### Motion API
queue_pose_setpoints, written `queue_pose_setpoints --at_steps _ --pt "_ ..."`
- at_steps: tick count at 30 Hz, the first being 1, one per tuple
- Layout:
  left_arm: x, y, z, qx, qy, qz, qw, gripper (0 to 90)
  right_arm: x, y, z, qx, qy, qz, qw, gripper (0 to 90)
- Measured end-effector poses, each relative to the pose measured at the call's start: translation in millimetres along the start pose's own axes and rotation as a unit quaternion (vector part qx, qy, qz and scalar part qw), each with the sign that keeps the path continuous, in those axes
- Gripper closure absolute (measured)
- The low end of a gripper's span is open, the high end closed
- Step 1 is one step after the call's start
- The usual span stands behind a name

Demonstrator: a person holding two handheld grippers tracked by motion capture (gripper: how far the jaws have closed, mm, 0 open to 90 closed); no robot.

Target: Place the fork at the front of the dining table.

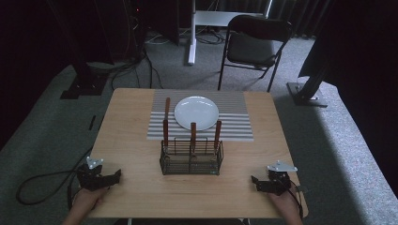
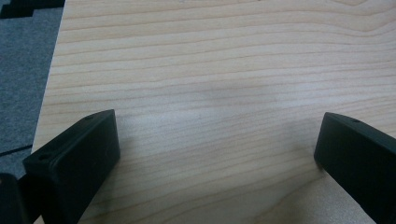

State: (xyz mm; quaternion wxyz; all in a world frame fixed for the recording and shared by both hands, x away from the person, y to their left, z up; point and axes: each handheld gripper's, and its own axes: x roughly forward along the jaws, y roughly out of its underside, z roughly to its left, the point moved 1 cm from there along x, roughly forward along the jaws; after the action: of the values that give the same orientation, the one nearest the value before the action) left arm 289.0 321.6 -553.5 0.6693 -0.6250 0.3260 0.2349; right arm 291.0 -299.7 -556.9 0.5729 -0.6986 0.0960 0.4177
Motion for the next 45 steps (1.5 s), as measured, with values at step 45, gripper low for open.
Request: queue_pose_setpoints --at_steps 45 --pt "-0.6 0.6 0.2 0.005 0.002 0.001 1.0 0.0 -48.4 -53.6 64.9 -0.042 -0.055 -0.042 0.9967 15.0"
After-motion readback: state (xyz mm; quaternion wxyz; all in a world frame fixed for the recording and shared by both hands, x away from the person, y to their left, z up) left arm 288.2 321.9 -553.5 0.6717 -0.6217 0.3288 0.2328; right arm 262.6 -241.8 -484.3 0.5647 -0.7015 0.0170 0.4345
